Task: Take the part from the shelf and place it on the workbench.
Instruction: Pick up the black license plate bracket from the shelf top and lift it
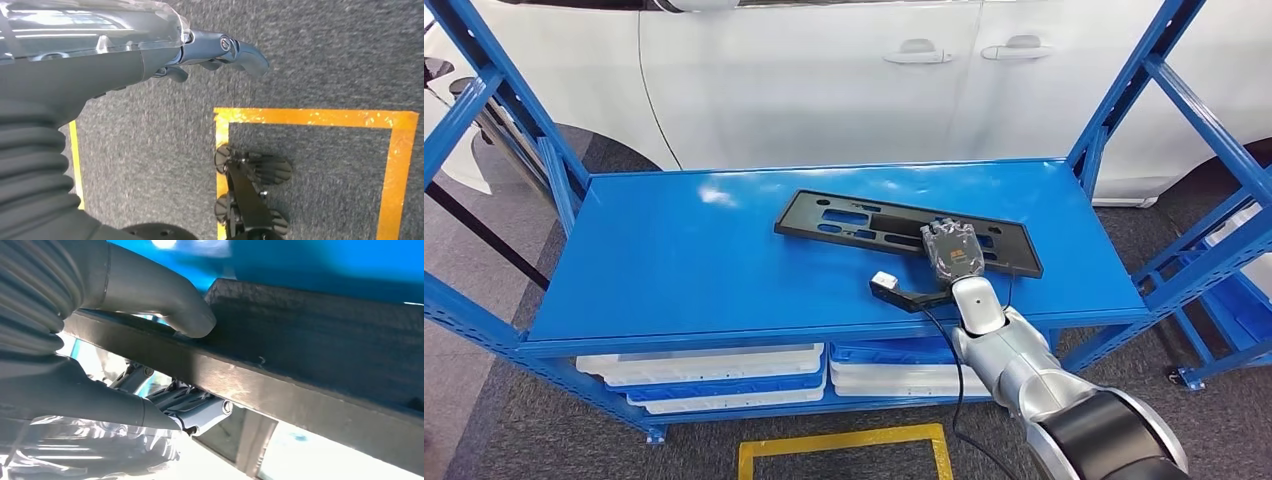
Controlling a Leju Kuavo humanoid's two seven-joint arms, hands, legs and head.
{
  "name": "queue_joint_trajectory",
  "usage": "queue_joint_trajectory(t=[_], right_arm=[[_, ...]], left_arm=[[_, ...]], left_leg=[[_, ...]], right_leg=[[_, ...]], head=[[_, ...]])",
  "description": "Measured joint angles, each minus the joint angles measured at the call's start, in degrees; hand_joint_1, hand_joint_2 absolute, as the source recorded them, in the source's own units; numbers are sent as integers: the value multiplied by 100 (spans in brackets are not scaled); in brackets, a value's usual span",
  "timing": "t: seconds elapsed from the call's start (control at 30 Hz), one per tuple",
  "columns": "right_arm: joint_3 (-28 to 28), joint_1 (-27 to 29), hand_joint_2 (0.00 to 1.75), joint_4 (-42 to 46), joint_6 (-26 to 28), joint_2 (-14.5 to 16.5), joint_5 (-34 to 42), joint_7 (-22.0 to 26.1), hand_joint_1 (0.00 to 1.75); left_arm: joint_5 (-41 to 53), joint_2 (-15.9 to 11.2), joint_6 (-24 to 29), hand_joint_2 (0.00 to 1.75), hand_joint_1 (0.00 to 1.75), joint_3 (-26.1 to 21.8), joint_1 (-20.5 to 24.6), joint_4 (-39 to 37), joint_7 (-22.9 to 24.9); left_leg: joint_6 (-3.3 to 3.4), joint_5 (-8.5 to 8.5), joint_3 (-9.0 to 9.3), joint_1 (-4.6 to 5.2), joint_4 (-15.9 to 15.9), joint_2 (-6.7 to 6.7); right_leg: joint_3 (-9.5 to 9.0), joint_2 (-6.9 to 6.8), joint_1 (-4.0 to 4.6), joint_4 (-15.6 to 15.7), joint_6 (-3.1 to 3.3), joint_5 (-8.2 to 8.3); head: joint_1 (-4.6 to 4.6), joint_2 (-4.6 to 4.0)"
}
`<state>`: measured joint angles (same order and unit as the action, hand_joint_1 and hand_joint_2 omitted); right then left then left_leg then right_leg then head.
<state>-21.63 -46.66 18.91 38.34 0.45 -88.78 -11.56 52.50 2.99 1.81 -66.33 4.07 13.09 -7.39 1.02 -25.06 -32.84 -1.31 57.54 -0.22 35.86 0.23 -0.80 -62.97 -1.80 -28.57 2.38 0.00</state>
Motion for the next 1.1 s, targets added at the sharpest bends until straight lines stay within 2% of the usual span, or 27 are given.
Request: queue_joint_trajectory(t=[0.07, 0.1, 0.13, 0.17, 0.23, 0.27, 0.3, 0.4, 0.47, 0.5, 0.57, 0.6, 0.63, 0.67, 0.73, 0.77, 0.8, 0.83, 0.9, 0.97, 1.03, 1.1], right_arm=[[155, 98, 175, 155, 67, 36, 448, 665, 175], [281, 183, 175, 321, 85, 71, 851, 1231, 175], [451, 279, 175, 537, 97, 125, 1401, 1961, 175], [642, 374, 175, 791, 89, 198, 2018, 2735, 175], [966, 569, 175, 1430, -64, 368, 3388, 4028, 175], [1038, 708, 175, 1877, -248, 430, 4111, 4445, 175], [1054, 881, 175, 2427, -502, 466, 4856, 4697, 175], [944, 1445, 175, 4338, -1367, 470, 6692, 4889, 175], [869, 1661, 175, 5346, -1745, 450, 7255, 4890, 175], [833, 1738, 175, 5755, -1907, 437, 7442, 4894, 175], [746, 1901, 175, 6479, -2316, 403, 7859, 4907, 175], [694, 1991, 175, 6816, -2578, 377, 8094, 4911, 175], [634, 2076, 175, 7155, -2887, 347, 8345, 4913, 175], [568, 2157, 175, 7481, -3225, 320, 8596, 4912, 175], [422, 2321, 175, 8060, -3914, 278, 9079, 4895, 175], [339, 2413, 175, 8299, -4245, 265, 9298, 4875, 175], [247, 2511, 175, 8484, -4534, 253, 9476, 4856, 175], [154, 2604, 175, 8635, -4778, 244, 9613, 4841, 175], [1, 2765, 175, 8821, -5056, 229, 9733, 4840, 175], [-121, 2890, 175, 8946, -5285, 211, 9850, 4819, 175], [-246, 3014, 175, 9018, -5627, 177, 10030, 4761, 175], [-377, 3192, 175, 9018, -5949, 126, 10153, 4694, 175]], left_arm=[[37, -1, 0, 175, 0, 1, 6, 1, -61], [50, -2, -8, 175, 0, 2, 7, 1, -83], [54, -2, -29, 175, 0, 1, 7, 1, -93], [54, -2, -61, 175, 0, 1, 10, 0, -99], [43, -2, -148, 175, 0, -1, 29, 0, -128], [27, -2, -193, 175, 0, -2, 50, 0, -158], [10, -2, -236, 175, 0, -6, 67, 0, -195], [-47, -4, -321, 175, 0, -23, 52, 0, -280], [-69, -8, -343, 175, 0, -31, 19, 0, -301], [-75, -12, -346, 175, 0, -37, 19, 0, -310], [-102, -17, -344, 175, 0, -54, 41, 0, -329], [-118, -19, -341, 175, 0, -64, 47, 0, -338], [-139, -20, -338, 175, 0, -74, 48, 0, -349], [-158, -20, -337, 175, 0, -88, 44, 0, -366], [-207, -20, -338, 175, 0, -133, 42, 0, -415], [-234, -20, -339, 175, 0, -161, 47, 0, -444], [-264, -20, -339, 175, 0, -186, 53, 0, -471], [-289, -20, -339, 175, 0, -205, 56, 0, -494], [-319, -20, -338, 175, 0, -238, 56, 0, -524], [-349, -12, -337, 175, 0, -280, 55, 0, -544], [-392, 1, -335, 175, 0, -326, 61, 0, -559], [-420, 4, -308, 175, 0, -366, 63, 0, -551]], left_leg=[[24, 4, -21, 11, 2, -3], [26, 3, -24, 15, 4, -7], [23, -1, -23, 17, 7, -11], [15, -8, -17, 18, 13, -15], [-18, -35, -10, 23, 35, -18], [-41, -52, -18, 34, 60, -29], [-67, -62, -30, 44, 75, -49], [-169, -75, -44, 53, 57, -103], [-230, -205, -89, 46, 192, -75], [-254, -356, -188, 41, 429, -54], [-288, -727, -532, 36, 1195, -26], [-297, -838, -694, 35, 1532, -21], [-295, -842, -778, 35, 1692, -20], [-280, -719, -740, 36, 1598, -19], [-206, -300, -383, 50, 844, -19], [-165, -153, -189, 66, 449, -18], [-131, -84, -57, 84, 189, -17], [-109, -86, 4, 101, 70, -17], [-90, -96, 23, 119, 46, -19], [-46, -61, 53, 90, -21, -16], [9, -5, 89, 51, -103, -2], [35, 23, 77, 49, -111, 7]], right_leg=[[390, -2, 2, -795, -12, -360], [538, -2, 1, -1084, -13, -436], [592, -3, 1, -1163, -7, -393], [532, -4, 1, -1001, 6, -240], [199, -5, 3, -246, 45, 176], [43, -4, 9, 102, 64, 301], [-54, -9, 21, 315, 84, 350], [-100, -30, 37, 425, 175, 318], [-121, -25, 6, 472, 250, 337], [-133, -22, -7, 493, 280, 344], [-141, -18, 9, 494, 315, 336], [-145, -17, 21, 489, 325, 328], [-151, -14, 32, 483, 331, 319], [-164, -8, 44, 477, 335, 308], [-213, 1, 66, 472, 329, 277], [-234, 3, 82, 469, 318, 262], [-246, 4, 91, 469, 299, 255], [-249, 4, 94, 469, 280, 253], [-249, 6, 89, 481, 237, 261], [-259, 6, 99, 474, 185, 240], [-153, 7, 100, 201, 131, 36], [157, 6, 67, -488, 87, -355]], head=[[0, 0], [0, 0], [0, 0], [0, 0], [0, 0], [0, 0], [0, 0], [0, 0], [1, 0], [2, 0], [2, 0], [2, 0], [2, 0], [2, 0], [2, 0], [1, 0], [1, 0], [1, 0], [1, 0], [1, 0], [0, 0], [0, 0]])
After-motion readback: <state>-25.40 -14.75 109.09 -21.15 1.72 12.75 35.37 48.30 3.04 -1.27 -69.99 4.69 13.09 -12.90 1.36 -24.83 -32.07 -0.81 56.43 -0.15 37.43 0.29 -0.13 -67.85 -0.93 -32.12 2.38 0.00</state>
